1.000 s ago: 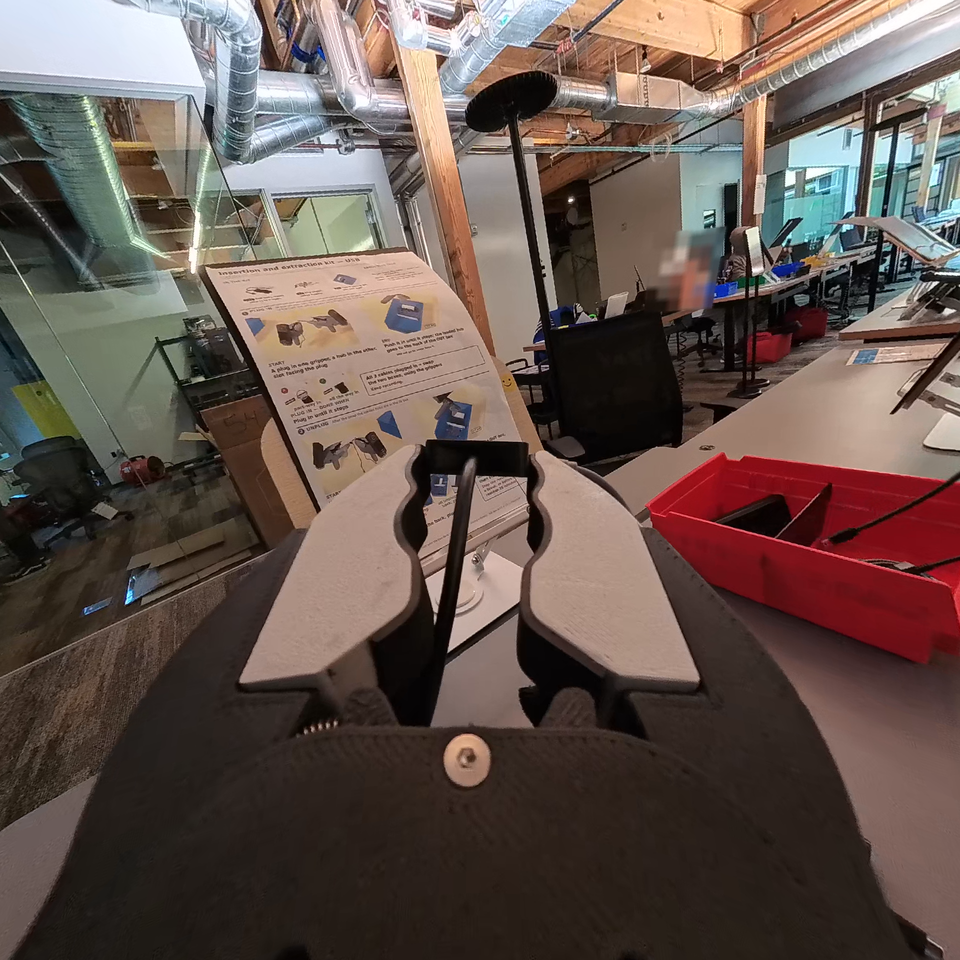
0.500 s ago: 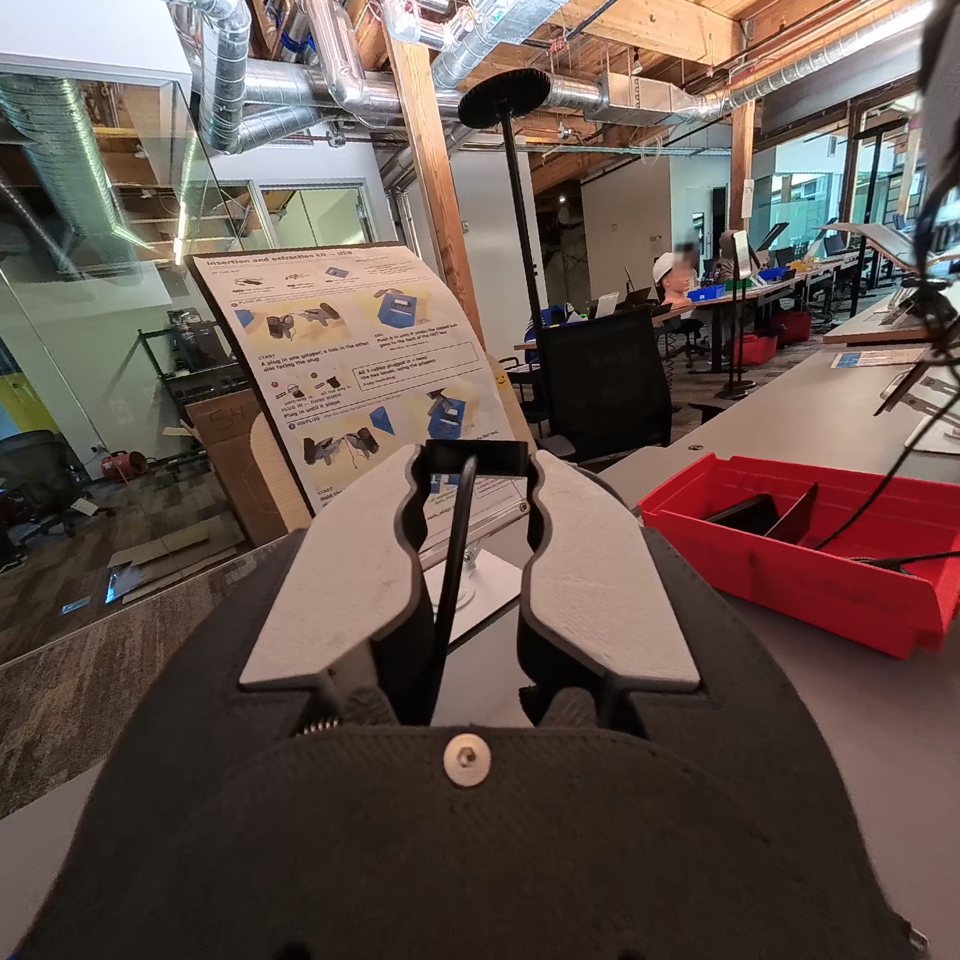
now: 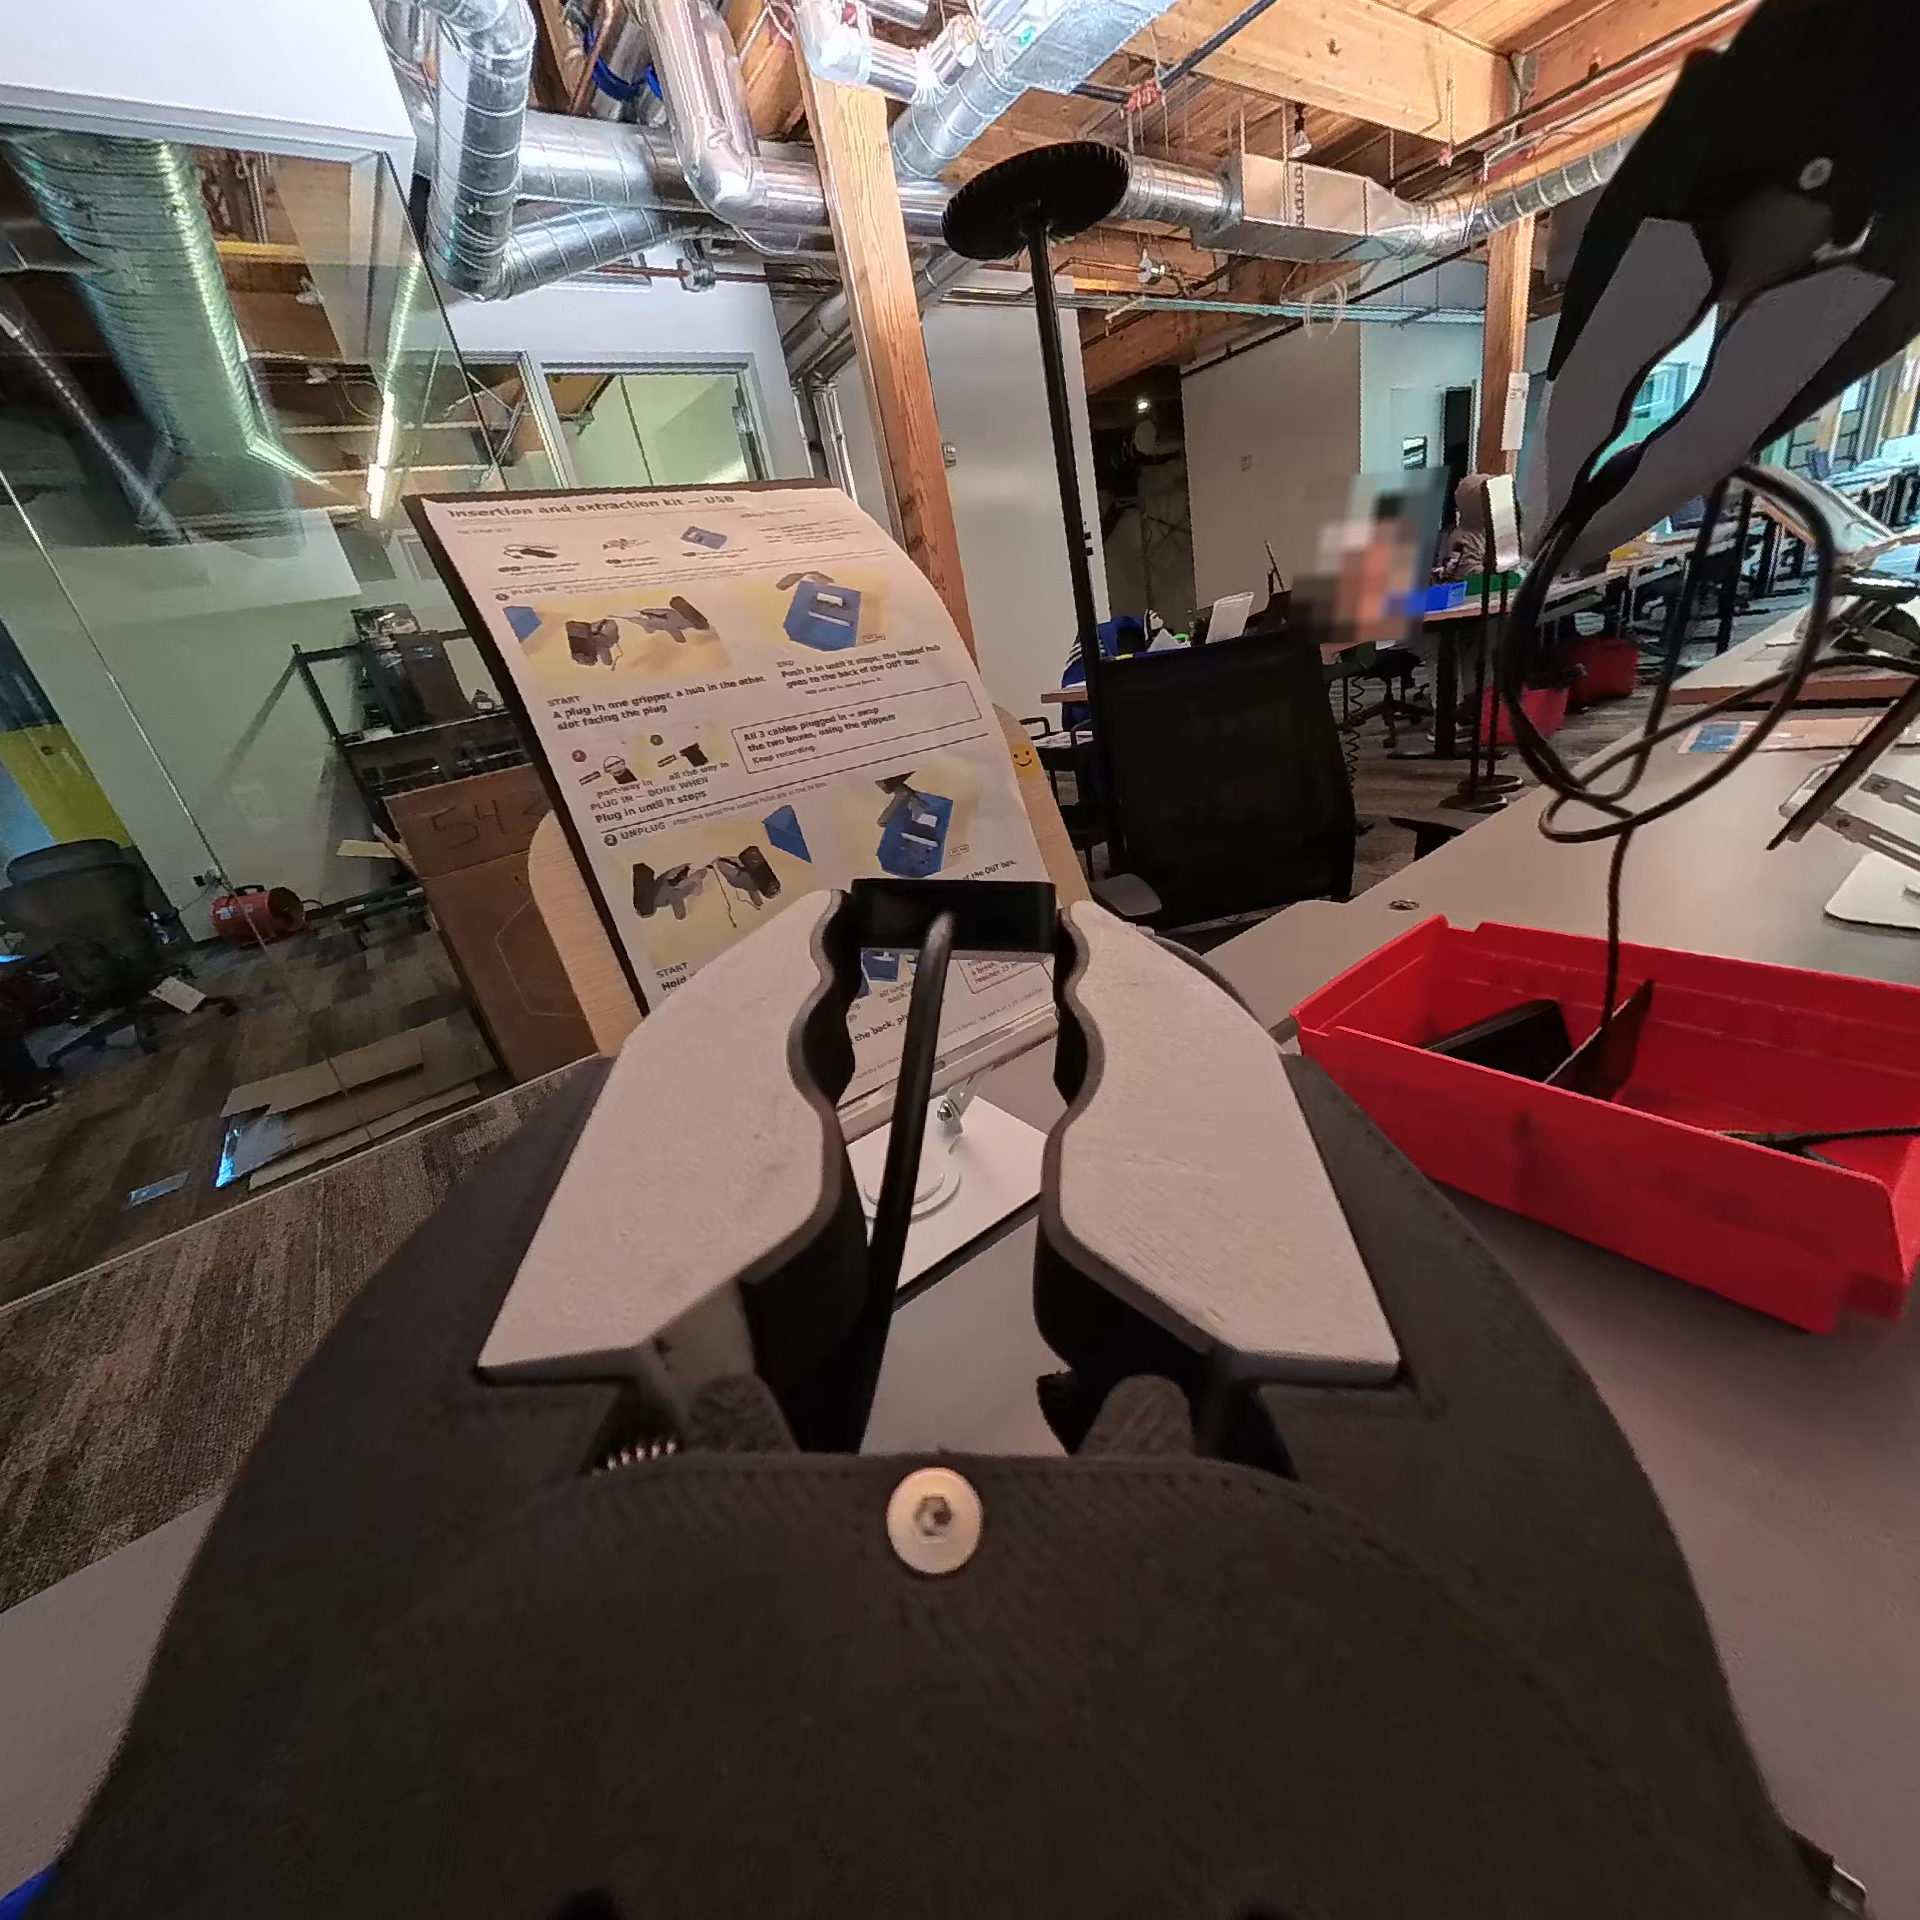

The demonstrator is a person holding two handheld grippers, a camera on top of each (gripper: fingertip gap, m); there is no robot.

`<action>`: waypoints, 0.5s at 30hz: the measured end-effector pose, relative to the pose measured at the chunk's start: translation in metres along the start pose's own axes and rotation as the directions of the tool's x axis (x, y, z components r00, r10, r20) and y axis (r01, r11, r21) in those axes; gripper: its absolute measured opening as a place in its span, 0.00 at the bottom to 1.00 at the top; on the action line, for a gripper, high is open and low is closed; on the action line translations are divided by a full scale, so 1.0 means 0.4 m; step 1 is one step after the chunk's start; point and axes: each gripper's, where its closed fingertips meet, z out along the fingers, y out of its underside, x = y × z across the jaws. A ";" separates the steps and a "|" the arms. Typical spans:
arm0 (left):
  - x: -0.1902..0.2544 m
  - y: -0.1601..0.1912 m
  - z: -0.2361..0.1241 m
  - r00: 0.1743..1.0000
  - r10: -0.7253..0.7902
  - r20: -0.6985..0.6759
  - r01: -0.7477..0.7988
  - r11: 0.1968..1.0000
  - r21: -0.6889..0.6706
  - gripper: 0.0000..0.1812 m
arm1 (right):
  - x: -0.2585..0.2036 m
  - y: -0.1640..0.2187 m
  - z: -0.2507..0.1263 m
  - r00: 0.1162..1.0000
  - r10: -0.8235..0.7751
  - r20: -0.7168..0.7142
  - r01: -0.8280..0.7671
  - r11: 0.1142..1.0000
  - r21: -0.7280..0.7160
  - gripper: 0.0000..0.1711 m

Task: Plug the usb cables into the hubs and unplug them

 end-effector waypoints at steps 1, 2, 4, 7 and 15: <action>-0.001 -0.001 -0.001 1.000 -0.001 0.002 0.001 1.000 0.001 0.19 | 0.002 -0.003 0.003 0.999 -0.040 -0.028 0.040 0.999 -0.012 0.03; -0.002 -0.001 -0.002 1.000 -0.002 0.002 0.002 1.000 0.002 0.19 | -0.008 -0.008 0.009 0.998 -0.062 -0.027 0.061 0.998 -0.018 0.03; 0.000 -0.003 -0.003 1.000 -0.002 0.000 0.002 1.000 0.003 0.19 | -0.038 -0.008 0.023 0.996 -0.088 -0.008 0.088 0.995 -0.041 0.04; 0.005 -0.008 -0.004 1.000 -0.001 -0.005 0.001 1.000 0.011 0.19 | -0.082 0.018 0.041 0.997 -0.076 -0.014 0.076 0.997 -0.028 0.03; 0.025 -0.015 -0.001 1.000 0.003 -0.026 -0.003 1.000 0.017 0.19 | -0.262 0.138 0.187 0.975 0.191 0.116 -0.203 0.974 0.101 0.04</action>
